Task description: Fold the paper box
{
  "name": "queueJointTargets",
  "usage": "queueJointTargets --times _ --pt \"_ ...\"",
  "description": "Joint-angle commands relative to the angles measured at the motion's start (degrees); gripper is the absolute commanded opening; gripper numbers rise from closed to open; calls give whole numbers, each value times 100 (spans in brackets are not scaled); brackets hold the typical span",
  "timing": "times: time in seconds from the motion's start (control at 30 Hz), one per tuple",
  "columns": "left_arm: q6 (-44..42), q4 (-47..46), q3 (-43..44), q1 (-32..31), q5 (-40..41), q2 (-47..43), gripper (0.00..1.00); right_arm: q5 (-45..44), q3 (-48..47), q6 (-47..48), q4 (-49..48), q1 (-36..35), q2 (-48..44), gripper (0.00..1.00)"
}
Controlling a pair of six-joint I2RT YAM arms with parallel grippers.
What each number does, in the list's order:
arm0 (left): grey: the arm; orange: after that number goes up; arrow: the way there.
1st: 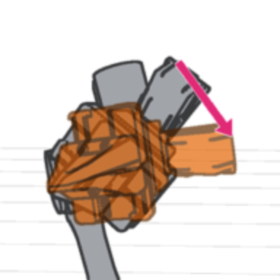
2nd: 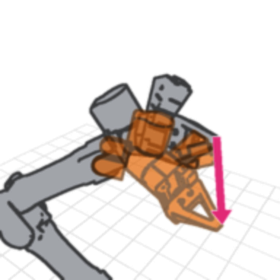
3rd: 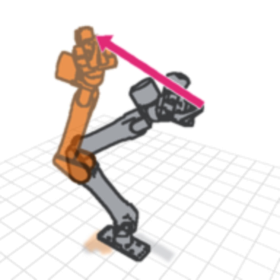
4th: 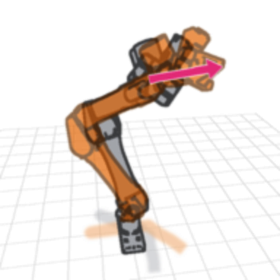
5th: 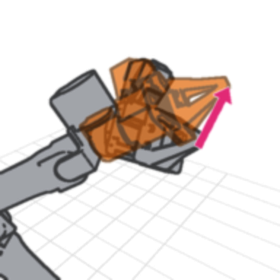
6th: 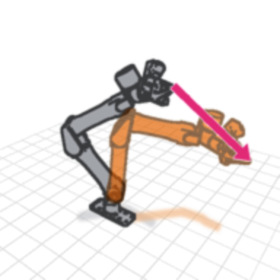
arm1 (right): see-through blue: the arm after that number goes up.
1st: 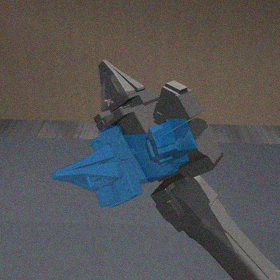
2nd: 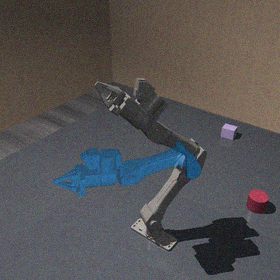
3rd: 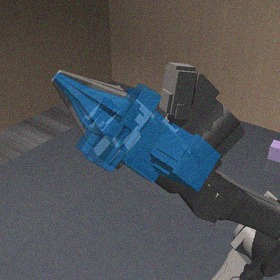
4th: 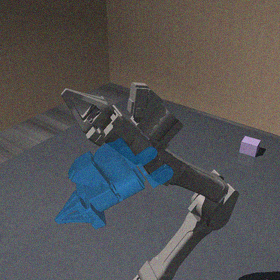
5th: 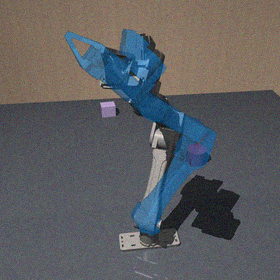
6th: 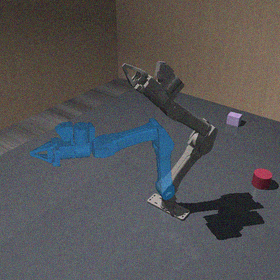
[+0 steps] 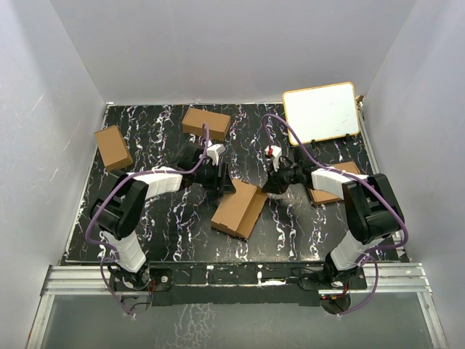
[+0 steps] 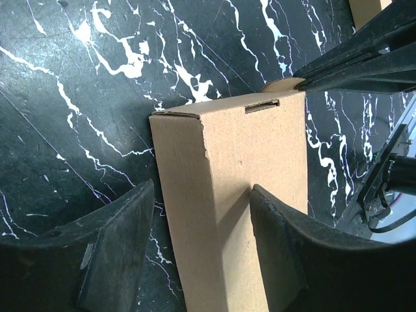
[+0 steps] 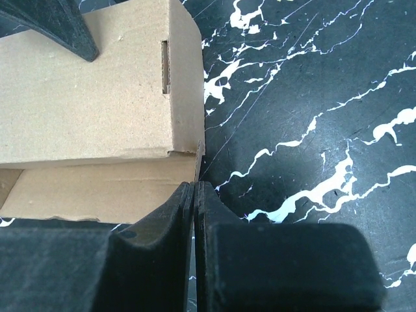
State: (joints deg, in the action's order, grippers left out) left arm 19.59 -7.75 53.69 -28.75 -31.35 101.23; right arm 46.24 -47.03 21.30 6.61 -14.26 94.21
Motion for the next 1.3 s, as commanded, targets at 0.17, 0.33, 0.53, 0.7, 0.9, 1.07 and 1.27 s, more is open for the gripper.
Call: queueJointTargets --times 0.17,0.33,0.53,0.7,0.9,1.07,1.27 --pt "-61 204 -367 179 104 -251 57 131 -4 392 -66 -39 -183 8" --pt "-91 201 -407 195 78 -281 57 157 -32 547 133 -39 -211 8" --pt "-164 212 -378 203 -17 -335 57 263 5 729 227 -42 -342 8" --pt "-201 230 -322 203 -126 -307 57 385 33 728 171 -78 -394 8" --pt "-176 247 -320 209 -152 -268 56 362 86 736 93 -224 -462 8" --pt "-149 340 -309 203 -81 -211 56 351 88 895 174 -259 -468 8" --pt "-157 455 -272 203 18 -177 56 313 76 1107 336 -274 -438 8"
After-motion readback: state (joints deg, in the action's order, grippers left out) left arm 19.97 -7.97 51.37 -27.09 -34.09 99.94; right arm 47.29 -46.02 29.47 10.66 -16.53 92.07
